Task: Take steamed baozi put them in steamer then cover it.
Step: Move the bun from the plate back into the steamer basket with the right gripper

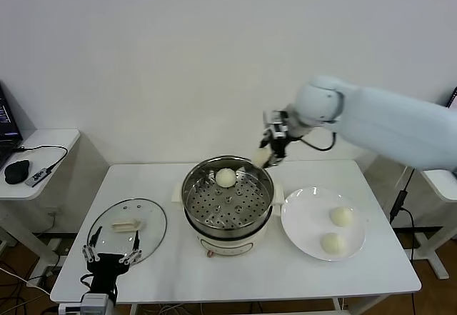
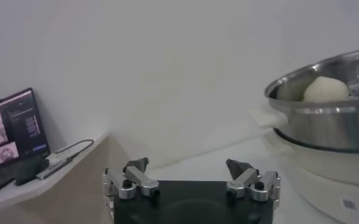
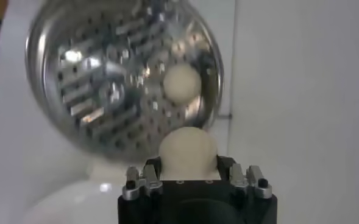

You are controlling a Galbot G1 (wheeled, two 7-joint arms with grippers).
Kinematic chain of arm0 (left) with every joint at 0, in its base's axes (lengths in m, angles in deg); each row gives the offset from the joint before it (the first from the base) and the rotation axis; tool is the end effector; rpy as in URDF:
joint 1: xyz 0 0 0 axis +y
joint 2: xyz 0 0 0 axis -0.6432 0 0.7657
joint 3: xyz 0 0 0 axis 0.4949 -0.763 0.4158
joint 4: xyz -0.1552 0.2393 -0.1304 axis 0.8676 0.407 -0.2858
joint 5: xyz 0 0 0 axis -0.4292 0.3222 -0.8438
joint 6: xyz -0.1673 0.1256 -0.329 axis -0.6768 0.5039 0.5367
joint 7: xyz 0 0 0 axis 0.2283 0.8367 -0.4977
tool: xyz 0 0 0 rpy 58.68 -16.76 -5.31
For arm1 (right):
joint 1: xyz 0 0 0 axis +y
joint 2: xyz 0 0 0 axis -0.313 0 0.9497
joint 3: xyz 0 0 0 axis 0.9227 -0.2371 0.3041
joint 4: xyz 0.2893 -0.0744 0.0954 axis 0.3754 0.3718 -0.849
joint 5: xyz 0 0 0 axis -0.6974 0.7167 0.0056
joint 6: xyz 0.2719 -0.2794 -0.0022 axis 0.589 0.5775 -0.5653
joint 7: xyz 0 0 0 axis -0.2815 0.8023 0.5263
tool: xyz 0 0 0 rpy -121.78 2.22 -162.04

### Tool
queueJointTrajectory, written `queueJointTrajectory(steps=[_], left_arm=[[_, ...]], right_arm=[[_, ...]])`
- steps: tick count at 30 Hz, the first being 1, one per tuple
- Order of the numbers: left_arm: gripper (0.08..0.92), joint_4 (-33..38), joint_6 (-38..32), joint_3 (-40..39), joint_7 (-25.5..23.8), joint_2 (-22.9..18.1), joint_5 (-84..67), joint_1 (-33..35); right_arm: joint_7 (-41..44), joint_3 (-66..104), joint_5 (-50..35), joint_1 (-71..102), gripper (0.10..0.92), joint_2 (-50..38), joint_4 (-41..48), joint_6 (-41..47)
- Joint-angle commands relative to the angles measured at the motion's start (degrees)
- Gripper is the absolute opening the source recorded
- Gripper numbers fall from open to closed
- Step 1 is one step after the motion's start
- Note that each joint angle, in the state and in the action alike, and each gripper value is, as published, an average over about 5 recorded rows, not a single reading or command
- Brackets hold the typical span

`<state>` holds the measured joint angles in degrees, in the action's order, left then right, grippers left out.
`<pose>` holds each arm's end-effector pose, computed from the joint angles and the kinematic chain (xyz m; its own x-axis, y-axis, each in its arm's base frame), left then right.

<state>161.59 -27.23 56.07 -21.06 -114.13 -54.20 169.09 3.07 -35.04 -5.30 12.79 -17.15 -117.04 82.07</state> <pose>0.1977 0.0511 -0.2576 -0.9794 -0.1456 0.1397 -0.0863 0.9281 0.3623 0.5184 0.1318 -0.0345 -0.2969 -0.3099 0.9032 -0.9265 -0.1353 -0.3510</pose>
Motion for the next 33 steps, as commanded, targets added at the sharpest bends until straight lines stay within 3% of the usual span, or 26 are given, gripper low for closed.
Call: queueJointTrajectory(steps=[1, 24, 27, 33], left_arm=[[0.823, 0.19, 0.02, 0.67, -0.01, -0.51, -0.01, -0.16], [0.823, -0.33, -0.16, 0.32, 0.2, -1.12, 0.0, -0.51], [0.823, -0.38, -0.14, 0.16, 0.19, -1.14, 0.03, -0.62], [0.823, -0.48, -0.15, 0.12, 0.18, -1.1, 0.01, -0.58]], right_arm=[[-6.52, -0.94, -5.78, 6.85, 0.577, 14.27, 5.08, 5.85], [-9.4, -0.18, -4.2, 12.43, 0.577, 20.51, 12.54, 8.24], [-8.48, -0.24, -4.11, 11.68, 0.618, 19.88, 11.95, 8.53], [-1.04, 0.51, -2.62, 5.76, 0.78, 14.72, 6.89, 7.06]])
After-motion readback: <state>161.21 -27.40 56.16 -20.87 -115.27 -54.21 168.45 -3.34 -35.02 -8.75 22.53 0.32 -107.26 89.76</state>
